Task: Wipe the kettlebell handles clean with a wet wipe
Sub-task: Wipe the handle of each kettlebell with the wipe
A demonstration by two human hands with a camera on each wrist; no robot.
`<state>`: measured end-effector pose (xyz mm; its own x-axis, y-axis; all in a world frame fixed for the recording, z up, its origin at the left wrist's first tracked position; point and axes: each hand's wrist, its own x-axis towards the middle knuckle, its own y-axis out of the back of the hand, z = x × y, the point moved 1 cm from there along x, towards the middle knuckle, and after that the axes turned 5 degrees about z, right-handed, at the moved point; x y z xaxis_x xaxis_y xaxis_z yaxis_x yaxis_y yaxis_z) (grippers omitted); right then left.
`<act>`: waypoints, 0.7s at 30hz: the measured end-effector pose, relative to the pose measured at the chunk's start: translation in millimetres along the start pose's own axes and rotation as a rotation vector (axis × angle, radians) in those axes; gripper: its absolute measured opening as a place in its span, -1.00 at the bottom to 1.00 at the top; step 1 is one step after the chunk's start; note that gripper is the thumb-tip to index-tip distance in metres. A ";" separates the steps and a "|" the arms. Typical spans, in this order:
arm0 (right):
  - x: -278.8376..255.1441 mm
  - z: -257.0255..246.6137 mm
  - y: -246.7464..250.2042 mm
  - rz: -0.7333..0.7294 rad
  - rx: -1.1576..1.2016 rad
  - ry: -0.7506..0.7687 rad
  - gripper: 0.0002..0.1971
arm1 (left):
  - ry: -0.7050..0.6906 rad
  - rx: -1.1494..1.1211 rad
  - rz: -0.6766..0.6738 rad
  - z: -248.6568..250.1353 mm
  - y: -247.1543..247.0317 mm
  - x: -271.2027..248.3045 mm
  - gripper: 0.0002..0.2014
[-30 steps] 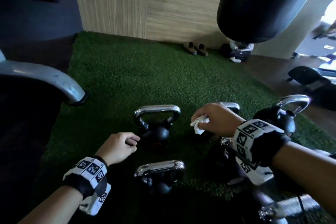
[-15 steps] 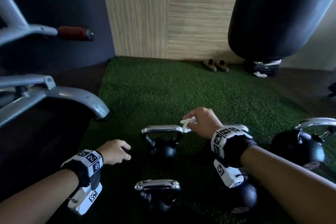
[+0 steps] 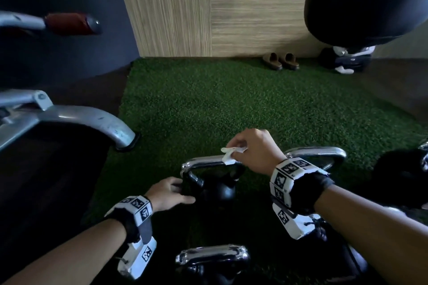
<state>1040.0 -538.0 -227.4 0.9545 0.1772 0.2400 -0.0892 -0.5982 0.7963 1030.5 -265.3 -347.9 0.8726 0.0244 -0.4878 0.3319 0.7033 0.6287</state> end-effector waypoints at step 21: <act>14.2 -0.4 -27.4 -0.127 -0.197 -0.073 -0.74 | 0.101 -0.186 0.125 7.7 -61.5 39.8 -0.02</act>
<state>1055.9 -518.8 -245.6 0.9789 0.1802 0.0962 -0.0142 -0.4099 0.9120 1047.6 -313.0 -401.4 0.8592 0.1836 -0.4776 0.1439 0.8091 0.5698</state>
